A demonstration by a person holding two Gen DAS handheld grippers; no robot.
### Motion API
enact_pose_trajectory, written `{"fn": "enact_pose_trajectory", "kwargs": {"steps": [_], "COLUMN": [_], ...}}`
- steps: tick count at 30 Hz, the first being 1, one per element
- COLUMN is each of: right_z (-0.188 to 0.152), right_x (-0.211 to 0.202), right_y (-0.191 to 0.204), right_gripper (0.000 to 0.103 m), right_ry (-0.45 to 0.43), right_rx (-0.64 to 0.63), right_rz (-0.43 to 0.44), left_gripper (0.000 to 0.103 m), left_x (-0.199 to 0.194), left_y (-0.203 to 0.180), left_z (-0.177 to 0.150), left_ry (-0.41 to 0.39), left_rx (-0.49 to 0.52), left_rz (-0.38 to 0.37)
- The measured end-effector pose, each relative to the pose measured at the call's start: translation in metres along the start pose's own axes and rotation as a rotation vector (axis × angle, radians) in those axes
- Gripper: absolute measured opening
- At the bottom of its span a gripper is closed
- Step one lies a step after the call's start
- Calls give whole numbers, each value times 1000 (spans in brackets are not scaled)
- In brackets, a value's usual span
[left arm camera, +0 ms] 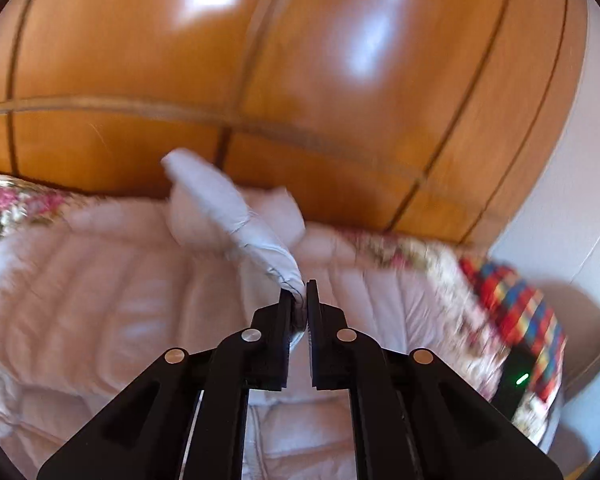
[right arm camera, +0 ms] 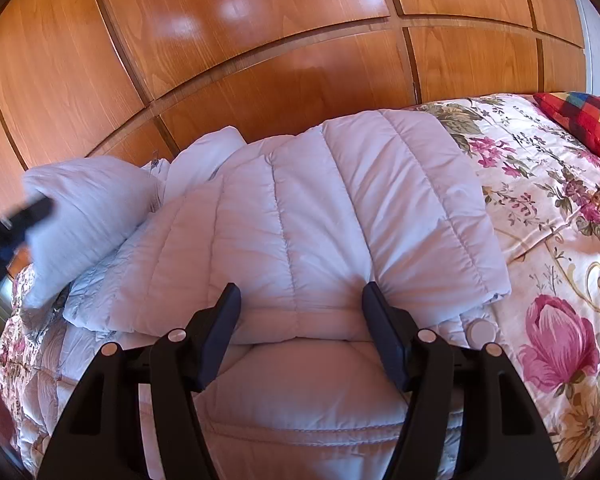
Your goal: Fold small clothes
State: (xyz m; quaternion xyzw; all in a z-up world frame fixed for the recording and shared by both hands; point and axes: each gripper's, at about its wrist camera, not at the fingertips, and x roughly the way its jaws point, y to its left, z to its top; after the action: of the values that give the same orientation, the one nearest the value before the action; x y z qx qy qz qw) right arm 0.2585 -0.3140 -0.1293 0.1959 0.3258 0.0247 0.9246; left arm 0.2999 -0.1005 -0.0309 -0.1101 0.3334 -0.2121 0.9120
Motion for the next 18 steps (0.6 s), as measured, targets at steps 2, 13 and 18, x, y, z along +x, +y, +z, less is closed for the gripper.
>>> {"fn": "enact_pose_trajectory", "kwargs": {"steps": [2,13,18], "right_z": [0,0,0], "right_x": [0,0,-6], "right_y": [0,-1,-6], "right_gripper": [63,63,63], "right_ry": [0,0,-28], "right_rx": [1,8,32], "right_rz": [1,7,41], "left_gripper": [4,68,68], "left_x": [17,-21,-57], "left_y": [-2,3,61], "left_z": [-11,-33,-42], "left_ry": [46,25,-12], "left_rx": [12,61,-10], "left_rz": [2,-105,59]}}
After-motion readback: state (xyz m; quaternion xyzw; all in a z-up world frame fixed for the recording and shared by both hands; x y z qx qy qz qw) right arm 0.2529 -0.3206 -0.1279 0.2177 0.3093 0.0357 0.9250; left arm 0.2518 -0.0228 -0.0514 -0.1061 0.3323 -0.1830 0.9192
